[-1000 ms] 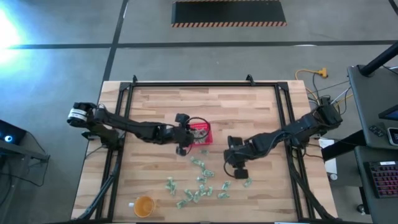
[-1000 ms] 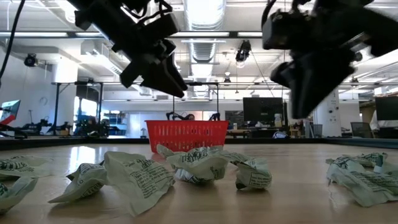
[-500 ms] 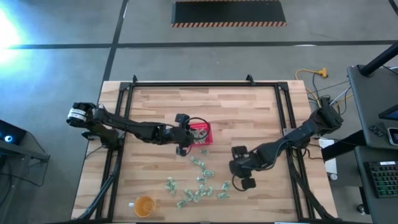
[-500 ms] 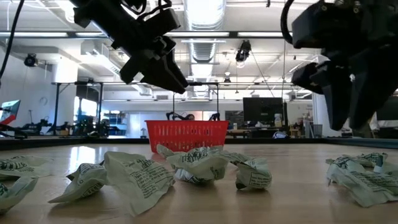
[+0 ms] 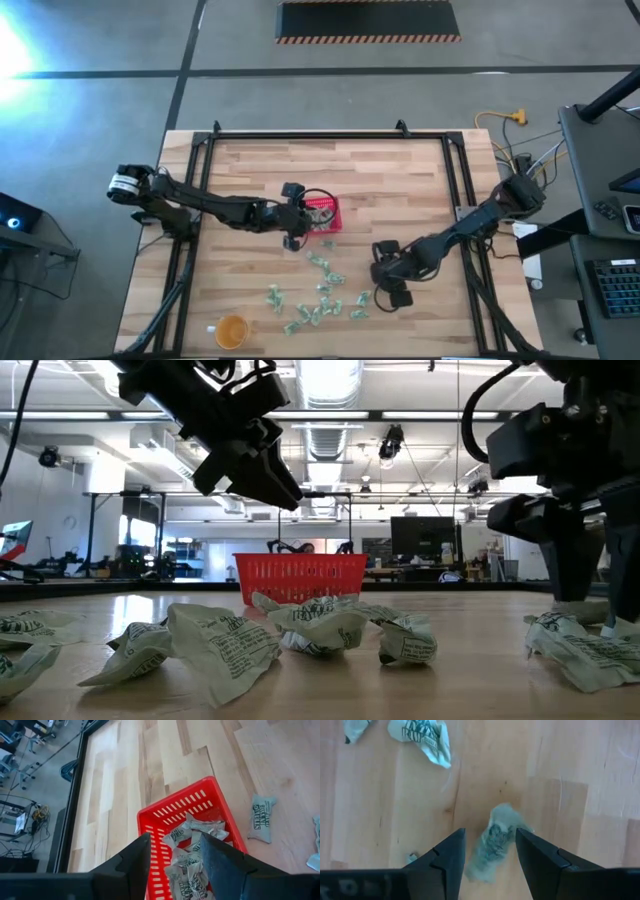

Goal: Pick and place items into bin
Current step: Put the stevia packet into the red bin

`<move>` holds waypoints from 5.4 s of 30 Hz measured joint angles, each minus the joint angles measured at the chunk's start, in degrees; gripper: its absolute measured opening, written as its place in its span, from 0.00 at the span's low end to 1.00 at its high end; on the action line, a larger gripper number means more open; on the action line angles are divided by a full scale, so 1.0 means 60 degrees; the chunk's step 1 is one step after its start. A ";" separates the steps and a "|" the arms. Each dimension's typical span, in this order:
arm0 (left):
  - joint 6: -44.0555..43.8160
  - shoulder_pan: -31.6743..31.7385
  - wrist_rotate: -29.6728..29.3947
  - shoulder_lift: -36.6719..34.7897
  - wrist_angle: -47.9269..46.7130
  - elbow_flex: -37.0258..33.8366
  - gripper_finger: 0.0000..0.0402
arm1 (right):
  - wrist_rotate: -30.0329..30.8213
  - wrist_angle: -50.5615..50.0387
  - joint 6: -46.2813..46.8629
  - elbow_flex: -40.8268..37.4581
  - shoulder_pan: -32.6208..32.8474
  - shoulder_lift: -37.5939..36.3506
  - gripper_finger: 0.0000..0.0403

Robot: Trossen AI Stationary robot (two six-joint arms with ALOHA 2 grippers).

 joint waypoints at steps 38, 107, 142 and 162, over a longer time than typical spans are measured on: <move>-0.2860 -0.0622 0.0008 -0.0183 -0.3804 0.0098 0.39 | 0.7165 0.1458 -0.4754 0.1211 -0.0637 -0.0025 0.02; -0.2222 -0.2038 0.0602 0.2801 0.2469 -0.0954 0.29 | 0.0233 0.3386 -0.6199 0.1253 -0.4332 -0.0076 0.23; -0.0800 -0.1103 -0.2124 0.0253 0.1207 -0.1002 0.00 | -0.1642 0.2993 -0.3928 0.0670 -0.3013 0.0058 0.19; -0.0386 -0.0576 -0.2230 0.0396 0.1169 -0.0936 0.34 | -0.1608 0.5462 -0.3007 0.0504 -0.2248 0.1508 0.36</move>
